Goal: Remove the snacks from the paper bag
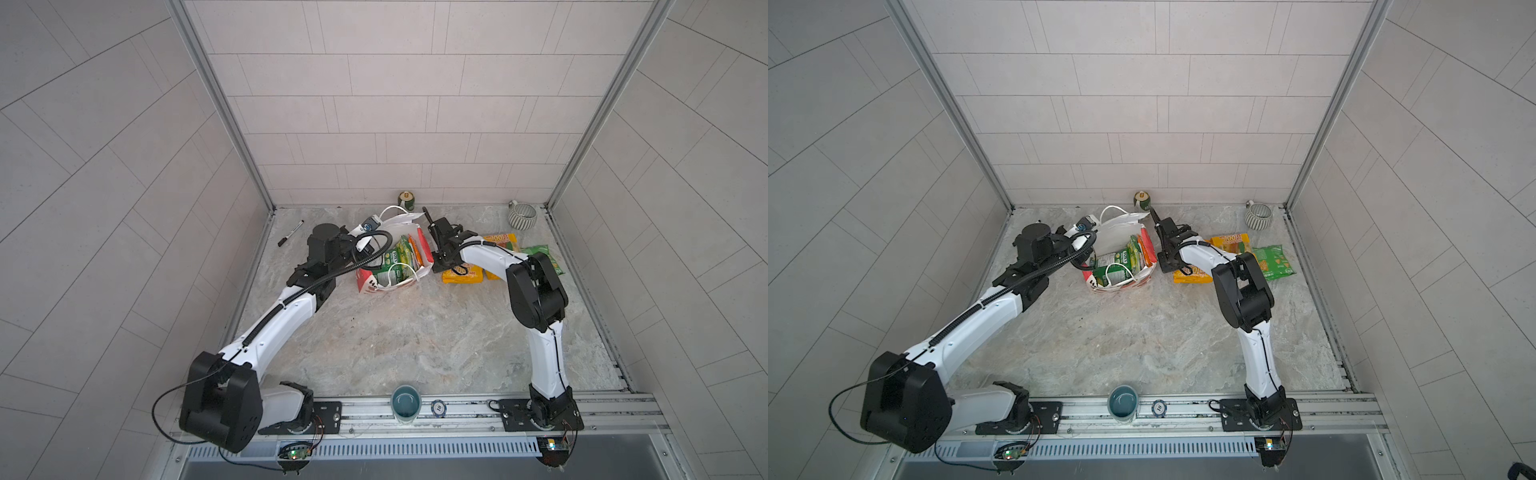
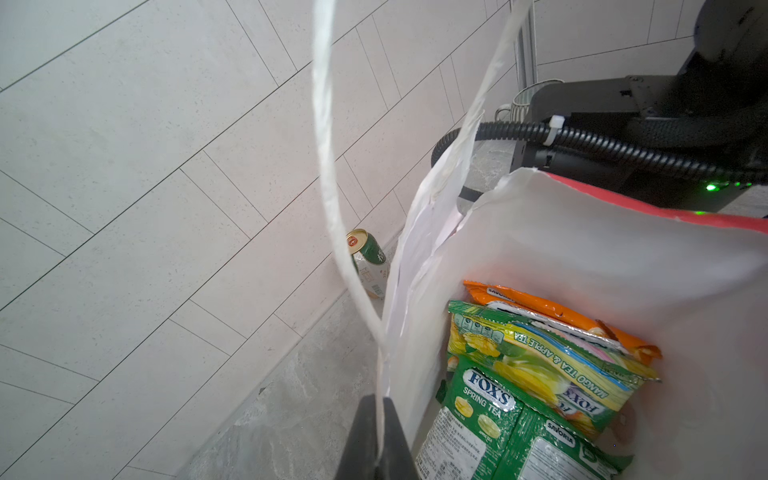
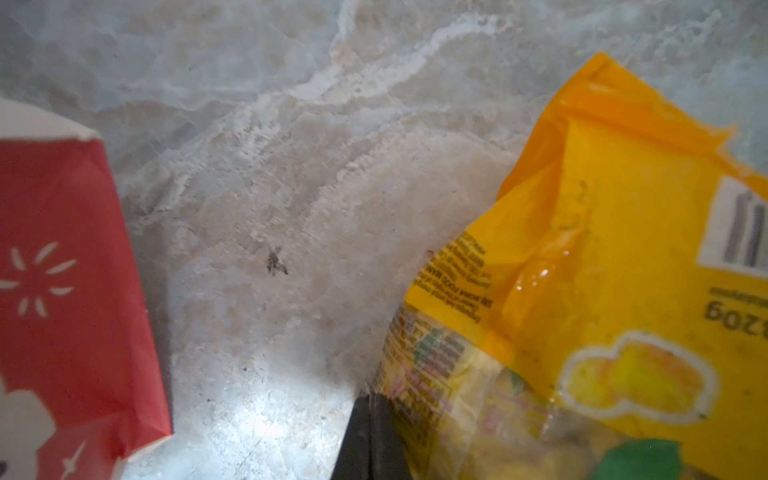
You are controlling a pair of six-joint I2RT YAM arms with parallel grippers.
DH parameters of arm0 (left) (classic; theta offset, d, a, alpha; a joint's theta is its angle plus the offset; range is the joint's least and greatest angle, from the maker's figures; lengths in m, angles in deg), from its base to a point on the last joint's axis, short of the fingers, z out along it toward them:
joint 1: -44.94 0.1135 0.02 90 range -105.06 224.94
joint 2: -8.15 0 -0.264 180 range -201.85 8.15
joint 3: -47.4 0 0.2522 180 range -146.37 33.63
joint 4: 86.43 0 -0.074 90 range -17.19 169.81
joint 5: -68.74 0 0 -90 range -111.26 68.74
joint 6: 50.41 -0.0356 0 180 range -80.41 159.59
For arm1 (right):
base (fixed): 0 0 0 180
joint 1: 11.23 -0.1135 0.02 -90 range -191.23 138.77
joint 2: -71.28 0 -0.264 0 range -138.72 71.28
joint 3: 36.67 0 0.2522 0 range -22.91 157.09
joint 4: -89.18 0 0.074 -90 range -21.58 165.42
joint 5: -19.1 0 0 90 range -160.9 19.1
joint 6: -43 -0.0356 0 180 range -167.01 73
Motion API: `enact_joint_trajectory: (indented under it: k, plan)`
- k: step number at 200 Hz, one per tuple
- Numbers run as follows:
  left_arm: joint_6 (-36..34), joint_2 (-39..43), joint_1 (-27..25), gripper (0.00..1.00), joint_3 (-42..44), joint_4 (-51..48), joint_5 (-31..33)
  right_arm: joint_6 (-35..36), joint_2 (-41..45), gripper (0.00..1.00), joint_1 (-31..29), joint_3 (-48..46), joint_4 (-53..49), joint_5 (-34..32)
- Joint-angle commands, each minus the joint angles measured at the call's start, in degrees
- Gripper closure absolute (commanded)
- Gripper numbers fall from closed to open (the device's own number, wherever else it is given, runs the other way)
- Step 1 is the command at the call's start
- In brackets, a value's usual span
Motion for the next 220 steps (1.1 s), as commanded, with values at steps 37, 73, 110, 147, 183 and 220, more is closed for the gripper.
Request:
enact_joint_trajectory:
  k: [37,73,110,147,183,220]
  plan:
    - [0.55,0.01,0.31,1.0,-0.47,3.65,-1.56,-0.94,3.4,0.95,0.94,-0.38,-4.76,-2.22]
    - [0.77,-0.01,0.24,1.0,-0.97,3.28,-1.96,-1.39,9.67,0.93,1.35,-1.59,-5.29,1.85]
    - [1.5,-0.77,0.3,1.0,-3.16,0.98,-3.09,-9.16,22.18,0.95,1.33,-13.05,3.54,7.89]
    - [1.43,-0.8,0.31,1.0,-5.19,-2.32,-4.76,-15.53,32.05,0.99,1.16,-28.65,13.06,12.12]
    - [1.95,0.18,0.27,1.0,-7.13,-5.15,-6.02,-22.19,37.45,1.0,-3.88,-40.41,23.03,18.82]
    - [3.64,0.53,0.03,1.0,-7.88,-5.35,-6.07,-31.19,37.2,1.0,-8.38,-46.24,36.31,18.48]
